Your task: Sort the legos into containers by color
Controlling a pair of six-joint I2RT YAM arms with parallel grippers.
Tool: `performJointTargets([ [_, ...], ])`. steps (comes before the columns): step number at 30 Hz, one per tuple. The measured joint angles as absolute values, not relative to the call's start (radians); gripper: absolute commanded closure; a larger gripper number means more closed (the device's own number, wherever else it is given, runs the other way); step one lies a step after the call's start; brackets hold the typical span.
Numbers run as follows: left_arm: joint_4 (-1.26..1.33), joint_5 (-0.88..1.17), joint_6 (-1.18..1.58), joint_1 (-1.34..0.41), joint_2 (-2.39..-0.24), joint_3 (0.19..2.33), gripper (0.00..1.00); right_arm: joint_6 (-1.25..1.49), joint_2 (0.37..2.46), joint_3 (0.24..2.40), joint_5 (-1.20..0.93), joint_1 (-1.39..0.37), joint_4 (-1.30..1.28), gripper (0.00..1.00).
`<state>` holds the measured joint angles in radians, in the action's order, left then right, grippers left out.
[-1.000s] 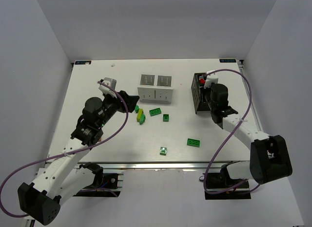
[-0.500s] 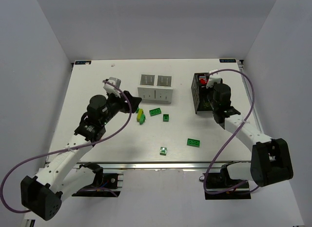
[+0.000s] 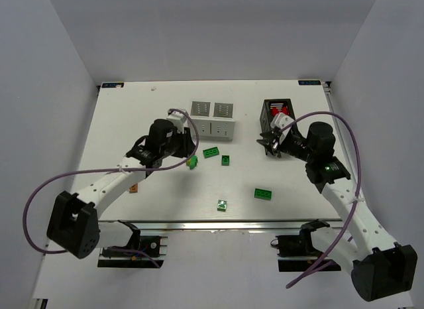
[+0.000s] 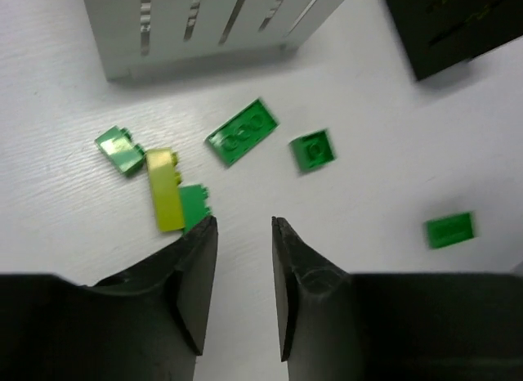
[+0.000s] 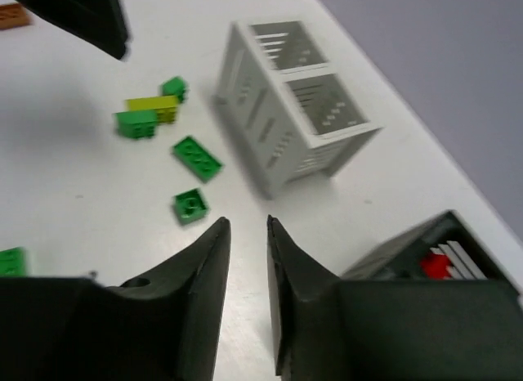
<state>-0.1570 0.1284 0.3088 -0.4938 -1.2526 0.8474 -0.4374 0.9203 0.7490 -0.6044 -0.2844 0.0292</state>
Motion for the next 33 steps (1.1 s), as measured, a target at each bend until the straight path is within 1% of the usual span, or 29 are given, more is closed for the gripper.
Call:
performJointTargets([
  [2, -0.206, 0.084, 0.302, -0.516, -1.304, 0.869, 0.44, -0.455, 0.936, 0.753, -0.651, -0.285, -0.009, 0.56],
  [3, -0.226, 0.064, 0.293, -0.526, -1.325, 0.876, 0.40, -0.460, 0.947, 0.753, -0.672, -0.285, -0.032, 0.55],
  [6, -0.271, 0.003, 0.274, -0.546, -1.373, 0.889, 0.36, -0.477, 0.965, 0.754, -0.712, -0.289, -0.083, 0.54],
  [7, -0.286, -0.012, 0.266, -0.550, -1.383, 0.891, 0.30, -0.479, 0.964, 0.754, -0.722, -0.289, -0.095, 0.53],
  [8, -0.294, -0.027, 0.258, -0.550, -1.392, 0.892, 0.29, -0.480, 0.963, 0.754, -0.731, -0.290, -0.103, 0.53],
  [9, -0.303, -0.042, 0.254, -0.550, -1.401, 0.896, 0.24, -0.480, 0.962, 0.755, -0.738, -0.290, -0.108, 0.53],
  [10, -0.311, -0.056, 0.247, -0.550, -1.415, 0.904, 0.21, -0.481, 0.962, 0.756, -0.744, -0.290, -0.110, 0.53],
  [13, -0.335, -0.092, 0.235, -0.550, -1.491, 0.956, 0.20, -0.481, 0.961, 0.757, -0.756, -0.293, -0.112, 0.52],
  [16, -0.352, -0.107, 0.233, -0.550, -1.591, 1.023, 0.20, -0.481, 0.958, 0.757, -0.759, -0.295, -0.115, 0.51],
  [22, -0.405, -0.125, 0.232, -0.554, -1.727, 1.120, 0.23, -0.484, 0.942, 0.757, -0.759, -0.295, -0.118, 0.50],
  [26, -0.431, -0.147, 0.230, -0.554, -1.790, 1.180, 0.28, -0.489, 0.935, 0.757, -0.758, -0.295, -0.119, 0.50],
  [30, -0.446, -0.163, 0.229, -0.554, -1.827, 1.216, 0.35, -0.498, 0.923, 0.757, -0.758, -0.295, -0.119, 0.50],
  [33, -0.453, -0.166, 0.229, -0.555, -1.852, 1.235, 0.39, -0.503, 0.921, 0.757, -0.757, -0.295, -0.118, 0.50],
])
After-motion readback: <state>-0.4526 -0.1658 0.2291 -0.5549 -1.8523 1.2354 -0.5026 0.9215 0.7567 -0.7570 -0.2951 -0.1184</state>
